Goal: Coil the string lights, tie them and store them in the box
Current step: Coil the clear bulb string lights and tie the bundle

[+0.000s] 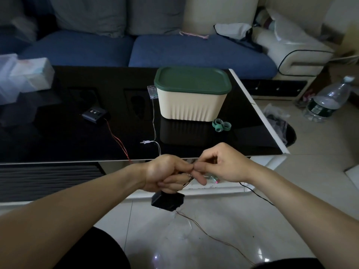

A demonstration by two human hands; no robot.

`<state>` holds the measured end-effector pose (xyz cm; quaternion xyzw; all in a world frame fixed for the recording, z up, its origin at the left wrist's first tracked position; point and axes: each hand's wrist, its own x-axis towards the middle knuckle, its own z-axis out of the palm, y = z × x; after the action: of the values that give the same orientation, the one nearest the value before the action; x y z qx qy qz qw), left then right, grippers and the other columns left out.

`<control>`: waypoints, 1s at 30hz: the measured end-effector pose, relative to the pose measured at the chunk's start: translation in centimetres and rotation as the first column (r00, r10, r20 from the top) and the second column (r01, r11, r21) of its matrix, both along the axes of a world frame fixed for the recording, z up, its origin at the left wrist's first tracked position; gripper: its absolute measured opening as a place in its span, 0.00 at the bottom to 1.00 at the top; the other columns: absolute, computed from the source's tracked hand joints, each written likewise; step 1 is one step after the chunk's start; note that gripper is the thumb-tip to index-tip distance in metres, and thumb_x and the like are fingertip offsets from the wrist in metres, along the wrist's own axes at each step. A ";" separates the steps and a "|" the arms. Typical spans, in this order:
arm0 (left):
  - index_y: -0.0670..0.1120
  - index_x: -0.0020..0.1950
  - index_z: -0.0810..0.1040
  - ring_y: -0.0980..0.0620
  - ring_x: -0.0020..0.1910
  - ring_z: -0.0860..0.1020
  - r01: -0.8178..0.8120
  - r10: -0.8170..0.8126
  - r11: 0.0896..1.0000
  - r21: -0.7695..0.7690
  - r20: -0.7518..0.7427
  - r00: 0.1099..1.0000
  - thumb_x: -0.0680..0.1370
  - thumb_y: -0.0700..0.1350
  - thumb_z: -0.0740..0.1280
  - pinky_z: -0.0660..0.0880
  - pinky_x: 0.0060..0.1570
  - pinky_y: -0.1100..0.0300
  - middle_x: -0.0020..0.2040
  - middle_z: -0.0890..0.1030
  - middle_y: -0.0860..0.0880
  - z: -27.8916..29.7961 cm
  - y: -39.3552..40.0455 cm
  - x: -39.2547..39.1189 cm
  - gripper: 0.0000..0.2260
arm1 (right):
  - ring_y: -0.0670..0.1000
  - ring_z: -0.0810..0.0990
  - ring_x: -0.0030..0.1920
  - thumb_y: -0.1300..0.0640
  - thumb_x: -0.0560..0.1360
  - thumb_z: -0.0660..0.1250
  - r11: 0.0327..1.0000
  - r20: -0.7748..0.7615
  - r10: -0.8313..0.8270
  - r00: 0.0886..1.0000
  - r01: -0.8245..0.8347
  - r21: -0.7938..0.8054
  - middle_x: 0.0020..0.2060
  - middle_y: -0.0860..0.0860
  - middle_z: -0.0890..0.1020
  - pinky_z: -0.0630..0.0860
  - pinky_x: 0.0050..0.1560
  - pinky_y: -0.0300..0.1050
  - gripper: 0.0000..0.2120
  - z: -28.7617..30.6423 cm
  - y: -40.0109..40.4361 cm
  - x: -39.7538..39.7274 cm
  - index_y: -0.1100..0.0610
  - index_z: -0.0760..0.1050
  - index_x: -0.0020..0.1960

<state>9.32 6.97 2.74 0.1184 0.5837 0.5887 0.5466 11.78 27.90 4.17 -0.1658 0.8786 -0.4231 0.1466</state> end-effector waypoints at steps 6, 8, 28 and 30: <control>0.44 0.38 0.74 0.56 0.17 0.55 -0.121 0.121 0.991 0.063 0.007 0.993 0.85 0.46 0.51 0.48 0.21 0.63 0.19 0.59 0.51 0.1 -0.5 0.0 0.20 | 0.38 0.81 0.39 0.58 0.79 0.69 0.995 0.035 -0.019 0.999 0.023 -0.098 0.37 0.42 0.84 0.74 0.42 0.32 0.04 0.6 -0.5 0.2 0.53 0.83 0.49; 0.44 0.38 0.73 0.56 0.17 0.55 -0.140 0.139 0.987 0.080 0.022 0.990 0.84 0.46 0.51 0.48 0.20 0.63 0.19 0.60 0.51 0.1 -0.8 0.0 0.19 | 0.35 0.78 0.33 0.59 0.80 0.67 0.994 0.069 -0.011 0.998 0.019 -0.111 0.32 0.37 0.81 0.72 0.36 0.29 0.04 1.0 -0.7 0.5 0.56 0.81 0.49; 0.47 0.39 0.68 0.56 0.22 0.55 -0.439 0.440 0.869 0.228 0.049 0.897 0.84 0.45 0.51 0.54 0.21 0.64 0.26 0.58 0.53 1.0 -1.4 -0.6 0.15 | 0.40 0.79 0.31 0.57 0.80 0.67 0.960 -0.059 -0.196 0.979 0.179 -0.215 0.30 0.45 0.82 0.73 0.37 0.31 0.05 0.4 -1.6 -0.3 0.55 0.81 0.49; 0.47 0.38 0.68 0.57 0.21 0.56 -0.535 0.531 0.813 0.229 0.083 0.843 0.84 0.45 0.51 0.54 0.21 0.63 0.26 0.58 0.53 0.9 -1.7 -1.0 0.15 | 0.41 0.79 0.32 0.55 0.81 0.66 0.974 -0.066 -0.198 0.978 0.189 -0.121 0.29 0.45 0.81 0.75 0.39 0.35 0.06 -0.3 -0.7 -0.7 0.52 0.82 0.49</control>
<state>8.37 5.24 3.66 0.0117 0.5126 0.7859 0.3456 11.10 27.22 3.85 -0.1037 0.8699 -0.4784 0.0609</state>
